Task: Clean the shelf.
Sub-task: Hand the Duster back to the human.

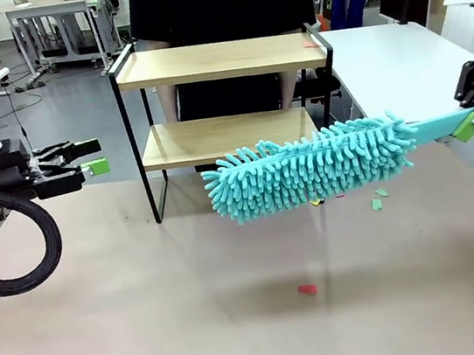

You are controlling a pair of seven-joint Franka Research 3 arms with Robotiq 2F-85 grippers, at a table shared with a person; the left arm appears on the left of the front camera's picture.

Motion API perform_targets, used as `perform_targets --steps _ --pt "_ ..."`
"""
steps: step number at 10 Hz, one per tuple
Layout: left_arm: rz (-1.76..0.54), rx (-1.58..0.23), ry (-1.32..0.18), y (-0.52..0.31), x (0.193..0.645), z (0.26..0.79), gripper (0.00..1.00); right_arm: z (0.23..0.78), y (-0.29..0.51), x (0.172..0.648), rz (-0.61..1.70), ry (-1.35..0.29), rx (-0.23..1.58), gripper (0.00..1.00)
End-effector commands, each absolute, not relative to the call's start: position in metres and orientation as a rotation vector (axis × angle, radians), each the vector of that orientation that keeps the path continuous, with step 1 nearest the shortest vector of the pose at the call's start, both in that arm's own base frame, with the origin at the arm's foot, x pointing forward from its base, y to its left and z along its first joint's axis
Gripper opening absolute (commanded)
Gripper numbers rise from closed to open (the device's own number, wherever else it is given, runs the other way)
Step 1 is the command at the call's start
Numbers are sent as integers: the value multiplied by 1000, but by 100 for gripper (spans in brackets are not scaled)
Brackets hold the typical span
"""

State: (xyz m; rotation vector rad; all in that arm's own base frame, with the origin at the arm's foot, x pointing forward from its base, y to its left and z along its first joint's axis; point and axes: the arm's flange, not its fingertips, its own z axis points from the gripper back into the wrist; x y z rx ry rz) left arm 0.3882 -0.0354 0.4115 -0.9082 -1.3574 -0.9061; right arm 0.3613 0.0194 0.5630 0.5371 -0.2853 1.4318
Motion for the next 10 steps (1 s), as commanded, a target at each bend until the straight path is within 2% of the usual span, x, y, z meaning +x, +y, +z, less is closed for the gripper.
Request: perform_targets --steps 1,4,10 --pt "-930 -1000 -1374 -55 388 412 100 567 18 359 1440 -303 551 13" --pt "-1052 -1142 -1307 -110 363 408 100 567 18 359 1440 -303 551 13" --pt "-1102 -1359 -1148 -169 372 377 100 567 18 359 1440 -303 551 13"
